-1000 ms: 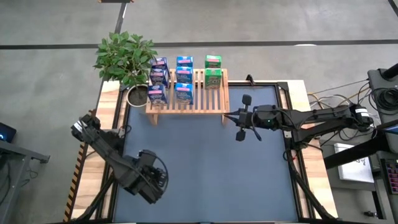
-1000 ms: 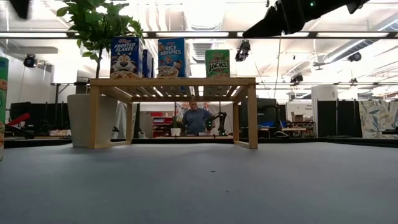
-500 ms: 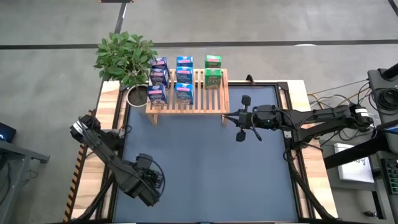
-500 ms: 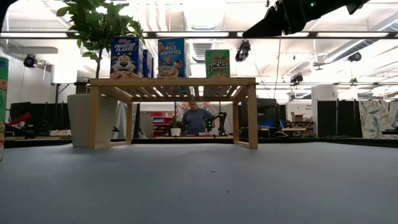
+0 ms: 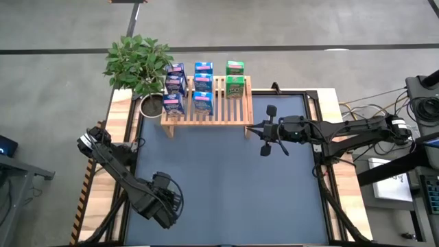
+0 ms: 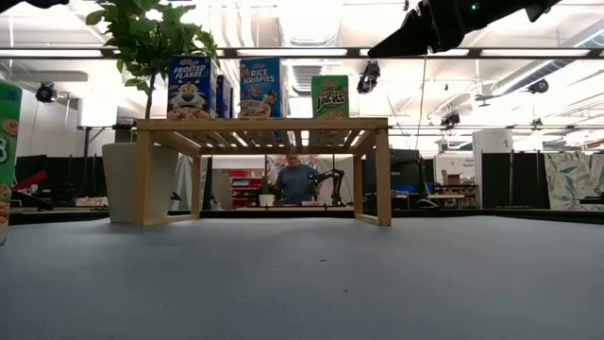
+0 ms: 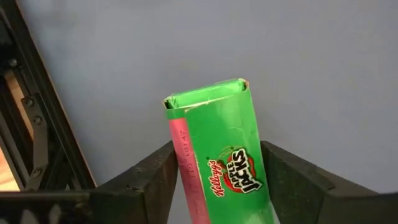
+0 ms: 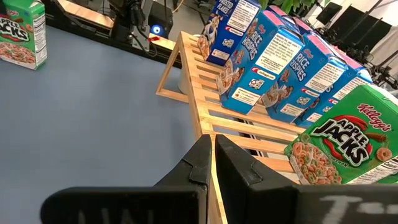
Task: Stack cereal on shelf
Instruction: Put the green cereal box on the shelf aligned with the green cereal boxes
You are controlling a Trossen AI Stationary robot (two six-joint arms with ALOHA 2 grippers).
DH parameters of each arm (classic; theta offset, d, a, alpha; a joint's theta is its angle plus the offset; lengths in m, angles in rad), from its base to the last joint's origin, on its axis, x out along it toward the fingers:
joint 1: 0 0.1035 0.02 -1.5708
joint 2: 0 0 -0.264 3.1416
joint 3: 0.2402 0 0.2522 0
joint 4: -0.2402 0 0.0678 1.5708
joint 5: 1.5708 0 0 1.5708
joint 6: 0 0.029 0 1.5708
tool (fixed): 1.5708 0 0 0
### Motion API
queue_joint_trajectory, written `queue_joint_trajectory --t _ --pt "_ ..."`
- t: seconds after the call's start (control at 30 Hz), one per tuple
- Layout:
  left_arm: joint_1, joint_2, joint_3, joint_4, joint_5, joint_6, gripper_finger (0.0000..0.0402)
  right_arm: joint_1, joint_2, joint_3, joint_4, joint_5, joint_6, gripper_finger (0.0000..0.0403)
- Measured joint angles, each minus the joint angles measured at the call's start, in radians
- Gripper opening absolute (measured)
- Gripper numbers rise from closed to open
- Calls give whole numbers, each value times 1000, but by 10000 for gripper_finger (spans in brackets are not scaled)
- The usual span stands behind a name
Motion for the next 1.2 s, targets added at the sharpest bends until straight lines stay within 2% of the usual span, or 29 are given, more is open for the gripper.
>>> queue_joint_trajectory --t 0.33,0.53,0.63,0.77,0.97,1.2 --pt "4 1 2 1 -4 30 175 0 0 0 -2 0 0 13" --pt "32 2 78 7 -23 213 168 0 0 -1 -23 6 0 13" --pt "56 2 131 55 -104 365 167 0 0 -1 -24 9 -8 13" --pt "114 2 197 176 -203 663 166 0 -12 -1 -76 9 -15 13" --pt "263 2 275 366 -193 1159 166 0 -78 -1 -185 10 11 13" --pt "450 3 398 374 -136 1610 166 0 -154 -4 -271 9 61 13"
